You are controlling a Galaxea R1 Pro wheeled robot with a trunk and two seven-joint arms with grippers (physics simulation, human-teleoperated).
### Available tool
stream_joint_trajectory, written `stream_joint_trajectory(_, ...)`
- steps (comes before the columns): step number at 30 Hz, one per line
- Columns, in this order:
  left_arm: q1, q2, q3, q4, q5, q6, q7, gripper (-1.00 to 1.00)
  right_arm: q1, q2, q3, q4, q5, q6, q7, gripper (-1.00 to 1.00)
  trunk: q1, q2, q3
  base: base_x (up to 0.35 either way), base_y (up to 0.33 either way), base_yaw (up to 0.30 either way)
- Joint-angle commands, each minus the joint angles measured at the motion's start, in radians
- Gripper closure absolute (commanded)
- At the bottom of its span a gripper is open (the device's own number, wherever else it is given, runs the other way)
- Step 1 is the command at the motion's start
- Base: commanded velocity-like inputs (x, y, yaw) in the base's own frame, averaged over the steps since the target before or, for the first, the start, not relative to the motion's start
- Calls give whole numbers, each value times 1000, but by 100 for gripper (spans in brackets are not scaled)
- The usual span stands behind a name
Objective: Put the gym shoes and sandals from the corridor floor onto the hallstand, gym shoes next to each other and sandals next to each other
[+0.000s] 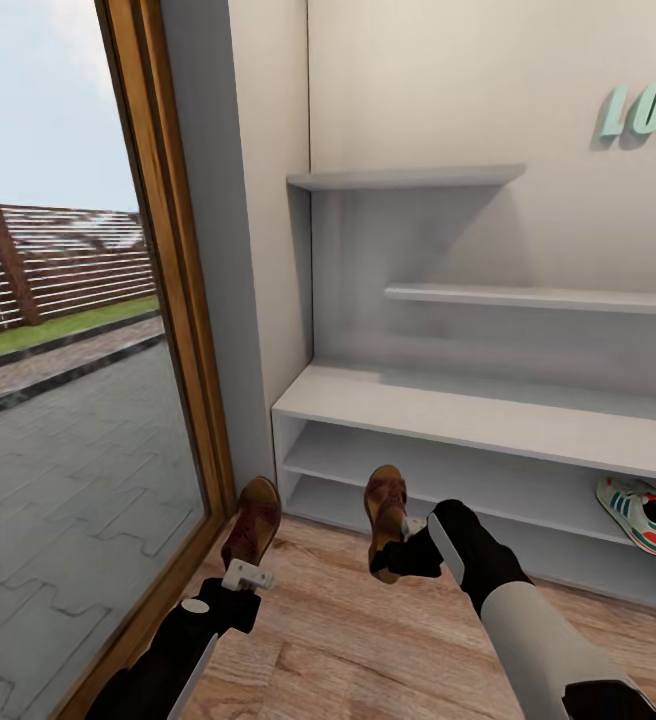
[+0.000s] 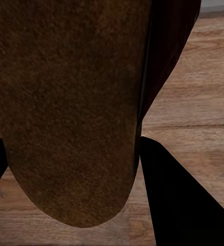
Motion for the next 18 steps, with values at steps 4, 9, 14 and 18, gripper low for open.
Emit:
stream_joint_trajectory(4, 0, 0, 0, -1, -3, 0, -1, 100, 0, 0, 0, 0, -1, 0, 0, 100, 0, 0, 0, 0, 0, 0)
stream_joint_trajectory(9, 0, 0, 0, -1, -3, 0, -1, 100, 0, 0, -1, 0, -1, 0, 0, 100, 0, 0, 0, 0, 0, 0)
stream_joint_trajectory(14, 0, 0, 1, -2, -3, 0, -1, 100, 0, -1, -2, -1, -1, 0, 1, 100, 15, -28, -13, 0, 0, 0)
stream_joint_trajectory(18, 0, 0, 1, -2, -3, 0, -1, 100, 0, -2, -2, -1, -1, 0, 1, 100, 15, -28, -13, 0, 0, 0)
